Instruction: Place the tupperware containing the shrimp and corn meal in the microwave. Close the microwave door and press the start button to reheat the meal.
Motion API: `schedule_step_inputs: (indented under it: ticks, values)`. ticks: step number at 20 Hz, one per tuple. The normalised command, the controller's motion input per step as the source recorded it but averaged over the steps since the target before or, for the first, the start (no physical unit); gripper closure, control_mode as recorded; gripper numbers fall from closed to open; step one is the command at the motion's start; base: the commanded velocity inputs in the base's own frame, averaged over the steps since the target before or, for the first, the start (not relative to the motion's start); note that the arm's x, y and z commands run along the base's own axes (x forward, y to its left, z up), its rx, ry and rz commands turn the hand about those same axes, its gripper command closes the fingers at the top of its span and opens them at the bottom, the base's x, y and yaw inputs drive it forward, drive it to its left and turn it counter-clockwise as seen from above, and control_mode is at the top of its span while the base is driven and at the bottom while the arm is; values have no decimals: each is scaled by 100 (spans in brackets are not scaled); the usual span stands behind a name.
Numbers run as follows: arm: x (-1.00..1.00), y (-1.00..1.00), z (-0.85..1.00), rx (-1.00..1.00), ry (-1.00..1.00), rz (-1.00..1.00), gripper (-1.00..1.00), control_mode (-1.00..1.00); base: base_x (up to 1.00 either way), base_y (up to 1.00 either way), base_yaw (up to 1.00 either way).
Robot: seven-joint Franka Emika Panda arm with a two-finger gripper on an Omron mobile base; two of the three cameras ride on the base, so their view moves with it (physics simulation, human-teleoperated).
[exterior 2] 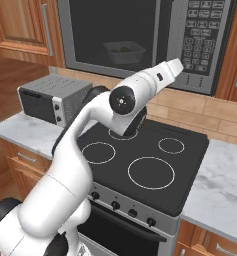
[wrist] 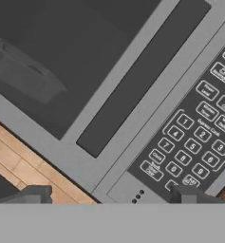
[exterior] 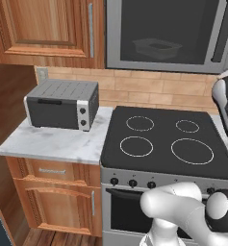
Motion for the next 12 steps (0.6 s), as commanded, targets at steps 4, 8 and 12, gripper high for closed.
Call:
schedule_step_inputs:
  ticks: [4,8,12]
  values:
    - [-22,0,11,0,-1,14,-100,-100,0,0,0]
    - [-20,0,1,0,0,3,100,-100,0,0,0]
    - [-19,0,0,-1,-4,0,100,-100,0,0,0]
